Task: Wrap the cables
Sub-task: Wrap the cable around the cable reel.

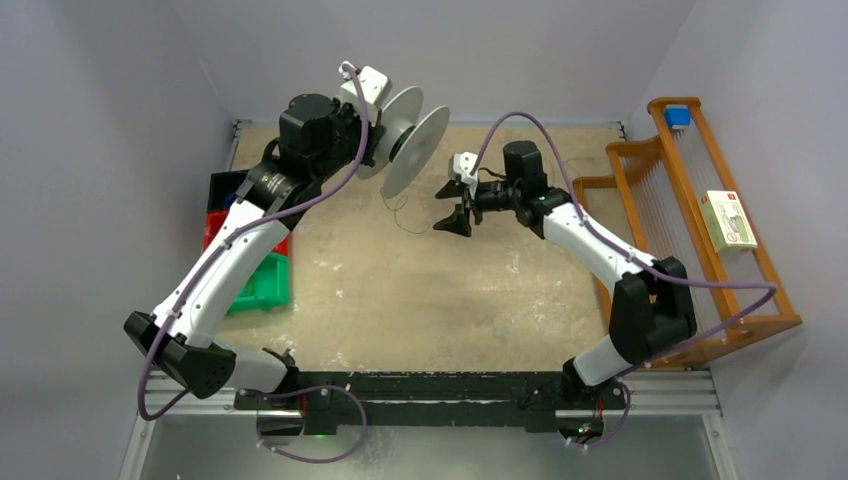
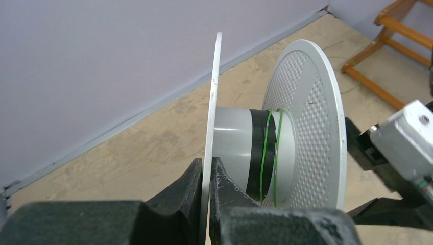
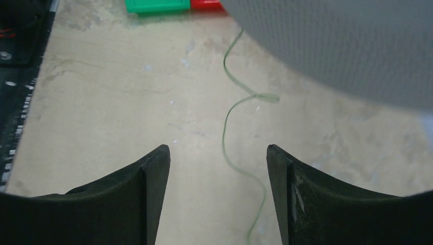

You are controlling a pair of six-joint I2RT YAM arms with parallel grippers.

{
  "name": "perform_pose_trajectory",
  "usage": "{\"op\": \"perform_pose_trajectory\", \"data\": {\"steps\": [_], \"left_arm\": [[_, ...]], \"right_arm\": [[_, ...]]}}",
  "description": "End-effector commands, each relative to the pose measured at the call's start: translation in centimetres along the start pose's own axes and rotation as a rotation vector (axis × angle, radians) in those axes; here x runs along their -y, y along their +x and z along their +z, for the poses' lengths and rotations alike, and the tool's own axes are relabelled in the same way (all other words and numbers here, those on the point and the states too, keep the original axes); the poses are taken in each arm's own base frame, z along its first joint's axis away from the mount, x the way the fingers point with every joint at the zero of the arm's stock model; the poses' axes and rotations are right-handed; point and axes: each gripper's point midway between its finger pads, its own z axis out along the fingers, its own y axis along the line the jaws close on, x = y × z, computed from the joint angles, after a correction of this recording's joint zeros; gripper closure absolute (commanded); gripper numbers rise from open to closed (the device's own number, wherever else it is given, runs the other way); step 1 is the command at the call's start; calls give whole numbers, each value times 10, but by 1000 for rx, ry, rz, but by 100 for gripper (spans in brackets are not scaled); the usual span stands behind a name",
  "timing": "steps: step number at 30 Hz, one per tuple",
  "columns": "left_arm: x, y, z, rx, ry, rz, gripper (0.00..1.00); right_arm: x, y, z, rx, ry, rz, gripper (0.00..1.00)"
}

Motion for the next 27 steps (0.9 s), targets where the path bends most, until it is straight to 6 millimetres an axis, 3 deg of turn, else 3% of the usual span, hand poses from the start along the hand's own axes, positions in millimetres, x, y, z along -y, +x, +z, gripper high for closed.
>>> {"op": "perform_pose_trajectory", "data": {"steps": [1,7,11,15,18,24,27], "left_arm": [[14,-54,-11,140,88,-80,100],[13,-61,-11,155,127,-143,100],[12,-64,-11,164,138,-160,100],[14,-64,-10,162,155,-176,100],[14,-62,-9,161,158,-182,100],[11,-67,-11,172,177,-218,100],[10,-72,-14,183,198,-244,100]], "right_arm": [[6,-4,28,6,36,-270,27],[3,34,65,-60,82,-281,25],[10,44,73,-52,168,-268,24],[30,51,76,-64,295,-252,22],[35,58,81,-84,302,-244,23],[26,71,96,-101,251,-201,30],[22,79,100,-111,235,-178,47]]}}
